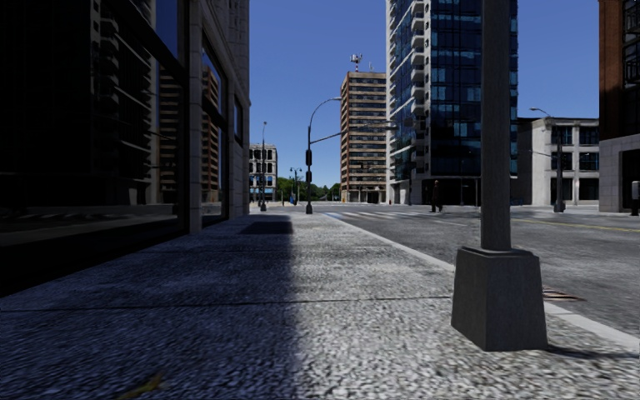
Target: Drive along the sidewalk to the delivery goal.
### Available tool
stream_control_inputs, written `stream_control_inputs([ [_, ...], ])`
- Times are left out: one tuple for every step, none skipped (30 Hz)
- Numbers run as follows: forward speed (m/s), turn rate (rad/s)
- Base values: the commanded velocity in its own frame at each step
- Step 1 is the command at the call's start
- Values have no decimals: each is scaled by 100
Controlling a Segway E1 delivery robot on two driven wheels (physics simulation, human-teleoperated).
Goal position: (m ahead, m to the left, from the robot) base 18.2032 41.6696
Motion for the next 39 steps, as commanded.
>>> stream_control_inputs([
  [200, 62],
  [200, 75],
  [200, 79],
  [200, 78],
  [200, 78],
  [200, 56],
  [200, 28],
  [200, 8],
  [200, 1],
  [200, 0],
  [200, 0],
  [200, 0],
  [200, 0],
  [200, 0],
  [200, 0],
  [200, 0],
  [200, 0],
  [200, 0],
  [200, 0],
  [200, 0],
  [200, 0],
  [200, 0],
  [200, 0],
  [200, 0],
  [200, 0],
  [200, 0],
  [200, 0],
  [200, 0],
  [200, 0],
  [200, 0],
  [200, 0],
  [200, 0],
  [200, 0],
  [200, 0],
  [200, 0],
  [200, 0],
  [200, 0],
  [200, 0],
  [200, 0],
])
